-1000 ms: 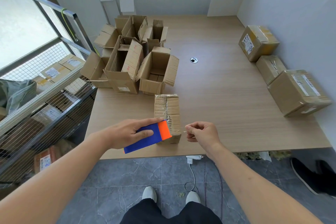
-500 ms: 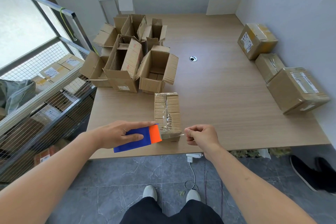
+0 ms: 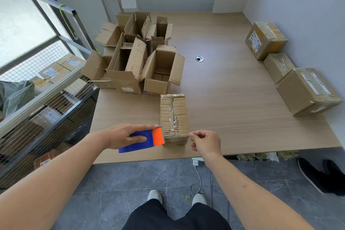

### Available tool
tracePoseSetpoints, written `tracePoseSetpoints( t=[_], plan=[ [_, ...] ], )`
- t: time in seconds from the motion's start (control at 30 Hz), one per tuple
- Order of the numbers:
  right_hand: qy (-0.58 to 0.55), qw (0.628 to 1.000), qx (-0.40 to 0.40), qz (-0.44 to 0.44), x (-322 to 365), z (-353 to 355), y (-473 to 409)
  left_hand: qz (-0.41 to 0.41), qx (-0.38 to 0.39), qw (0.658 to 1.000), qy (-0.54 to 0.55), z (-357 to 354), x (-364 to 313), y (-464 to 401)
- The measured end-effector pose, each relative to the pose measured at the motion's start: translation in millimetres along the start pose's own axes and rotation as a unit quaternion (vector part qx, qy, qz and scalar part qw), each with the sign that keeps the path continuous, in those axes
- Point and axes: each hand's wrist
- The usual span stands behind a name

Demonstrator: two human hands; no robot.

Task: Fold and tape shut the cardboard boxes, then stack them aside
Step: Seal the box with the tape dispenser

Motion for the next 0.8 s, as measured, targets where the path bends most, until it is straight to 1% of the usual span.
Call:
tracePoseSetpoints(
  t=[0.17, 0.37, 0.53, 0.8],
  plan=[
    [-0.008, 1.0, -0.027, -0.012, -1, 14, -10, -0.003, 0.006, 1.0, 0.011, 4, 9, 6],
    [0.016, 1.0, 0.012, -0.011, 0, 19, -16, 0.001, -0.001, 1.0, 0.006, 7, 19, 14],
    [0.034, 0.999, 0.025, -0.005, -8, 14, -18, 0.005, 0.005, 1.0, -0.002, 6, 24, 13],
    [0.043, 0.999, 0.031, 0.008, -13, 11, -27, 0.005, -0.01, 1.0, -0.024, -1, 33, 8]
  ],
)
Point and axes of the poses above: each hand's wrist, its own y-axis away from the middle knuckle, its own z-axis out of the back of the hand, x = y × z, and after that the axes turned 13 degrees about -z, right-handed
